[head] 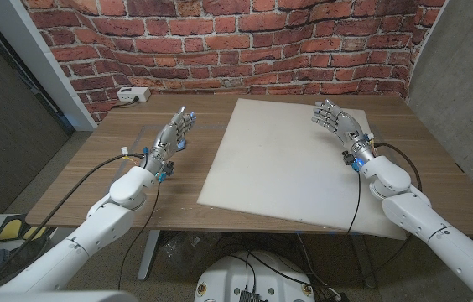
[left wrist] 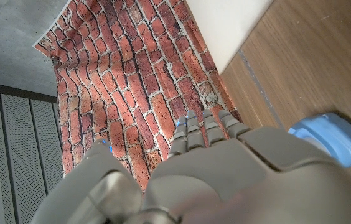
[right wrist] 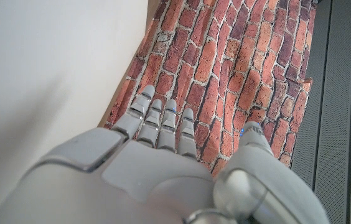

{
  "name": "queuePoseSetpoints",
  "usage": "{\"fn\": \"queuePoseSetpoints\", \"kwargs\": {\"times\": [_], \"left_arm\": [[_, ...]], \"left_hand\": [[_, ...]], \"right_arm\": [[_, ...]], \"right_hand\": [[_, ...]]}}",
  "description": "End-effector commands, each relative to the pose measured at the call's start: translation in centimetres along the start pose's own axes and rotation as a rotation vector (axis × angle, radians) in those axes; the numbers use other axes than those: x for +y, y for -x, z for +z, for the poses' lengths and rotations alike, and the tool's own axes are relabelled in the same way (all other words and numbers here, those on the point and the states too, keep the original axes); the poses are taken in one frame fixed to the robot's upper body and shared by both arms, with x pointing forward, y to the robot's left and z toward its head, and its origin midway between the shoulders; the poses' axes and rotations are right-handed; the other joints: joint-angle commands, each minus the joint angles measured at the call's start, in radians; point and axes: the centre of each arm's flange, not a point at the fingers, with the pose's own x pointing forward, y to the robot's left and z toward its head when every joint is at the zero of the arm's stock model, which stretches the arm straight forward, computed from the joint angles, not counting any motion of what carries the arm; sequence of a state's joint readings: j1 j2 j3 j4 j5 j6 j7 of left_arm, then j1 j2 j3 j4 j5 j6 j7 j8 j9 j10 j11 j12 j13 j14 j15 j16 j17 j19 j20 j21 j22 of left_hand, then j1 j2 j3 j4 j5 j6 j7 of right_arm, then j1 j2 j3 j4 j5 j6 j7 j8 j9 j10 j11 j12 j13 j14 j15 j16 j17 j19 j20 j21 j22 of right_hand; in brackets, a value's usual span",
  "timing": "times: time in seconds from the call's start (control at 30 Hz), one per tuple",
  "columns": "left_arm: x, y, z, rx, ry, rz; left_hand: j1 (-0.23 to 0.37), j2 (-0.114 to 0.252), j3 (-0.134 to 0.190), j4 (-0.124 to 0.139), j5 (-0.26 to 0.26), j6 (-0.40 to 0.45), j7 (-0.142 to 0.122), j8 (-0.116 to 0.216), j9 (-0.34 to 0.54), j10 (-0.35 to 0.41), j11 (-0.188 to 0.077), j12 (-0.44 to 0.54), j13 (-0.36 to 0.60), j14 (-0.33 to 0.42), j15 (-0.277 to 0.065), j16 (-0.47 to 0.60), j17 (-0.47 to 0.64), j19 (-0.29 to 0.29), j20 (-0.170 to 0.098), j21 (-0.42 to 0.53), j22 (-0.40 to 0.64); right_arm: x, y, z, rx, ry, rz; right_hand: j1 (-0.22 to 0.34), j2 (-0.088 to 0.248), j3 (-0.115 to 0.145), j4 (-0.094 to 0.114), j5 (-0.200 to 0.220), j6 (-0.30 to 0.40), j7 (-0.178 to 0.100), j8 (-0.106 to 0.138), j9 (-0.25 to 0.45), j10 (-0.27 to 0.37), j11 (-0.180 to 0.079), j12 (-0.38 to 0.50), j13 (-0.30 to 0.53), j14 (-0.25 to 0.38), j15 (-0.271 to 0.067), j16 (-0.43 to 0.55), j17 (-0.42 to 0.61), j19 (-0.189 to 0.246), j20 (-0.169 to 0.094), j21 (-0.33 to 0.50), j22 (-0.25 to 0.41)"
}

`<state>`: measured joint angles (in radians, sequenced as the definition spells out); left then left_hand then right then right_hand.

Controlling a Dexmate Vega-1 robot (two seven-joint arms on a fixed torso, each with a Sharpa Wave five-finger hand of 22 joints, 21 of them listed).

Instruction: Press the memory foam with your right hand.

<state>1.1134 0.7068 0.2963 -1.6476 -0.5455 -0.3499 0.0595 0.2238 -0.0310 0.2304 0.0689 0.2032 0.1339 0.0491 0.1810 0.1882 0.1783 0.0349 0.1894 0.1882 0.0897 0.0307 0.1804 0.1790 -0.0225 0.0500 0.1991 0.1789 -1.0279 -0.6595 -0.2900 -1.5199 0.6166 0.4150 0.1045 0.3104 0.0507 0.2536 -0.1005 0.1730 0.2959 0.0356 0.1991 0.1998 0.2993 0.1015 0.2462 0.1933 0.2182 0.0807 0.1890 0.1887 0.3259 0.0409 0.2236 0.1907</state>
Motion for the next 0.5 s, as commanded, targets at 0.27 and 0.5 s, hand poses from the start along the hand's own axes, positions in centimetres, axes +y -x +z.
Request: {"fn": "queuePoseSetpoints", "kwargs": {"times": [0.27, 0.5], "left_arm": [[-0.66, 0.82, -0.14, -0.015, 0.007, 0.004], [-0.72, 1.14, 0.08, -0.012, 0.005, 0.016]], "left_hand": [[0.009, 0.001, -0.007, -0.003, -0.001, -0.044, 0.002, -0.001, 0.001, -0.044, -0.004, -0.005, 0.005, -0.047, 0.002, -0.007, 0.004, -0.03, -0.008, -0.007, 0.003], [0.01, 0.002, -0.008, -0.003, -0.001, -0.055, 0.004, -0.002, 0.001, -0.041, -0.002, -0.001, 0.005, -0.045, 0.001, -0.003, 0.004, -0.031, -0.007, -0.006, 0.003]], "right_arm": [[0.49, -0.22, -1.21, -0.006, -0.081, 0.019], [0.35, -0.4, -1.35, -0.004, -0.081, 0.024]], "right_hand": [[-0.015, -0.001, -0.004, 0.002, 0.0, -0.003, 0.0, -0.001, 0.002, 0.005, 0.008, 0.001, 0.002, 0.003, 0.007, 0.0, 0.001, 0.004, -0.006, -0.001, 0.001], [-0.018, -0.002, -0.006, 0.003, 0.0, -0.001, 0.001, 0.0, 0.002, 0.006, 0.008, 0.001, 0.002, 0.005, 0.007, 0.0, 0.001, 0.004, -0.007, -0.001, 0.0]]}}
